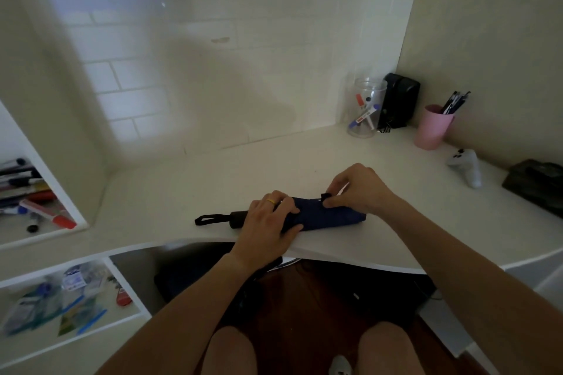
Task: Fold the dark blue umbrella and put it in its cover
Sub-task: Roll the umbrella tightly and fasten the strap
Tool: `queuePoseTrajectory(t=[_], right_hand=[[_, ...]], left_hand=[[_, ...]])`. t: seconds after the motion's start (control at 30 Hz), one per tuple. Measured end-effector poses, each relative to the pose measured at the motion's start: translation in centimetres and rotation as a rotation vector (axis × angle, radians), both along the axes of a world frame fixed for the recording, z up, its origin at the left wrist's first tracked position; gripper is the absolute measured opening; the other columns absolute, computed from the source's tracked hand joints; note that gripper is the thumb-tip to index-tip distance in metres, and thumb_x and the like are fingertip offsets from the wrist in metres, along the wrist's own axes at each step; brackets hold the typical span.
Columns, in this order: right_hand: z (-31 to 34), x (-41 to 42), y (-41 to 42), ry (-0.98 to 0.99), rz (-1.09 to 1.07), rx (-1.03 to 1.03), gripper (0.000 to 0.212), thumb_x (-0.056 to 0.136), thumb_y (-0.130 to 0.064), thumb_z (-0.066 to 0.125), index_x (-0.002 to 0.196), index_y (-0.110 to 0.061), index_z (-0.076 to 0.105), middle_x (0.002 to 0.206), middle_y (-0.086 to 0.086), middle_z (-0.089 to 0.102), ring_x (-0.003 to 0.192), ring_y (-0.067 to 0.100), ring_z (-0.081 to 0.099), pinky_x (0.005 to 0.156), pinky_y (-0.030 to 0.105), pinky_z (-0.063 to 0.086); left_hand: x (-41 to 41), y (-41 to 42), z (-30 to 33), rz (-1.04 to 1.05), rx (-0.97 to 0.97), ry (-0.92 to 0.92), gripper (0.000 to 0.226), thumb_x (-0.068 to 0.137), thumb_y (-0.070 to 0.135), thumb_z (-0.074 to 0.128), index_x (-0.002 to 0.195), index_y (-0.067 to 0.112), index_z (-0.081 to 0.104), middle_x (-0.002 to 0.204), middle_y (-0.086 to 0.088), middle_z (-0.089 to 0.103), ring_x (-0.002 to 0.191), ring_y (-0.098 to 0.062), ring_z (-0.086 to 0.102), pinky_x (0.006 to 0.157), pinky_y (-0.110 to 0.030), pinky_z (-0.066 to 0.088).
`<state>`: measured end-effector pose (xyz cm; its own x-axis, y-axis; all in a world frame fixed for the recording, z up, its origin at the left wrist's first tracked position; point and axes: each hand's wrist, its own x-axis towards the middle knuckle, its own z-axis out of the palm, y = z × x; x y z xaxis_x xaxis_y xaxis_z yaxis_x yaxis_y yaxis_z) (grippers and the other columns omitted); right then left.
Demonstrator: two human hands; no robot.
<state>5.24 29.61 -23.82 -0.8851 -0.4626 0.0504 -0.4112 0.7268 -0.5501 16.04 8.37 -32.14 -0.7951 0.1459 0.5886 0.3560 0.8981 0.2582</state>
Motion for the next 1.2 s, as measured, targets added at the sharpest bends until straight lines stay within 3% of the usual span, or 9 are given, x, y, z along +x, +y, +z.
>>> queuePoseTrajectory(t=[0.17, 0.33, 0.57, 0.7, 0.8, 0.9, 1.03, 1.13, 1.2], right_hand=[[1.0, -0.8, -0.4, -0.063, 0.058, 0.006, 0.014, 0.074, -0.031, 0.085, 0.084, -0.022, 0.08, 0.086, -0.004, 0.077, 0.079, 0.009, 0.066, 0.07, 0.024, 0.048], [0.8, -2.0, 0.0, -0.292, 0.131, 0.008, 0.037, 0.078, -0.031, 0.083, 0.113, -0.021, 0.075, 0.107, -0.004, 0.074, 0.1, 0.012, 0.067, 0.093, 0.028, 0.052], [0.0, -1.4, 1.0, -0.408, 0.179, -0.071, 0.027, 0.077, -0.025, 0.084, 0.101, -0.017, 0.074, 0.102, 0.004, 0.076, 0.095, 0.017, 0.07, 0.083, 0.029, 0.052], [0.2, -0.1, 1.0, -0.26, 0.198, -0.165, 0.025, 0.07, -0.017, 0.089, 0.088, -0.008, 0.074, 0.089, 0.004, 0.077, 0.083, 0.019, 0.072, 0.073, 0.029, 0.059], [2.3, 1.5, 0.4, -0.09, 0.249, -0.145, 0.025, 0.063, -0.02, 0.093, 0.079, -0.015, 0.075, 0.077, -0.004, 0.076, 0.073, 0.012, 0.072, 0.068, 0.029, 0.06], [5.1, 3.1, -0.3, 0.165, 0.24, -0.143, 0.025, 0.064, -0.03, 0.091, 0.084, -0.025, 0.077, 0.08, -0.012, 0.072, 0.075, 0.003, 0.066, 0.069, 0.025, 0.052], [5.9, 7.4, -0.9, 0.707, -0.103, -0.409, 0.048, 0.085, -0.03, 0.076, 0.129, -0.026, 0.058, 0.122, -0.006, 0.061, 0.115, 0.013, 0.052, 0.098, 0.028, 0.043], [3.2, 11.9, -2.7, 0.577, -0.204, -0.658, 0.049, 0.098, -0.031, 0.058, 0.144, -0.028, 0.041, 0.135, -0.008, 0.05, 0.121, 0.011, 0.052, 0.099, 0.032, 0.048], [0.9, 14.1, -4.3, 0.554, -0.172, -0.588, 0.05, 0.099, -0.039, 0.049, 0.146, -0.03, 0.036, 0.137, -0.007, 0.046, 0.117, 0.011, 0.055, 0.086, 0.027, 0.053]], left_hand=[[-0.7, 0.1, 0.2, 0.027, 0.023, 0.023, 0.034, 0.08, 0.029, 0.074, 0.108, 0.023, 0.056, 0.109, 0.005, 0.057, 0.098, -0.016, 0.054, 0.085, -0.033, 0.042], [-1.2, 0.2, -0.1, 0.003, 0.053, 0.047, 0.044, 0.079, 0.025, 0.074, 0.119, 0.021, 0.055, 0.11, 0.003, 0.06, 0.099, -0.018, 0.055, 0.088, -0.036, 0.042], [-1.2, 1.1, -0.1, 0.072, -0.008, 0.037, 0.056, 0.069, 0.017, 0.07, 0.124, 0.022, 0.06, 0.114, 0.001, 0.058, 0.107, -0.02, 0.05, 0.091, -0.033, 0.036], [-1.8, 1.8, 3.0, 0.177, -0.27, -0.146, 0.061, 0.066, 0.059, 0.06, 0.118, 0.027, 0.063, 0.108, -0.003, 0.049, 0.103, -0.024, 0.049, 0.083, -0.037, 0.035], [-2.5, 3.5, 6.2, 0.197, -0.417, -0.242, 0.08, 0.064, 0.09, 0.05, 0.106, 0.023, 0.061, 0.1, -0.002, 0.06, 0.094, -0.024, 0.057, 0.084, -0.041, 0.04], [-2.8, 4.6, 8.6, 0.145, -0.045, -0.404, 0.065, 0.073, 0.082, 0.059, 0.113, 0.03, 0.059, 0.098, 0.004, 0.072, 0.088, -0.021, 0.067, 0.079, -0.038, 0.053], [-2.4, 4.9, 11.2, 0.121, 0.613, -0.281, 0.041, 0.086, 0.053, 0.07, 0.096, 0.014, 0.064, 0.08, -0.005, 0.072, 0.073, -0.026, 0.068, 0.069, -0.043, 0.056], [-1.1, 5.7, 14.4, 0.005, 1.256, -0.287, 0.041, 0.085, 0.048, 0.076, 0.085, 0.008, 0.066, 0.076, -0.011, 0.072, 0.066, -0.024, 0.067, 0.072, -0.047, 0.06], [-0.3, 6.2, 16.2, -0.037, 1.547, -0.316, 0.039, 0.086, 0.046, 0.075, 0.083, 0.009, 0.067, 0.073, -0.008, 0.072, 0.064, -0.022, 0.068, 0.071, -0.04, 0.059]])
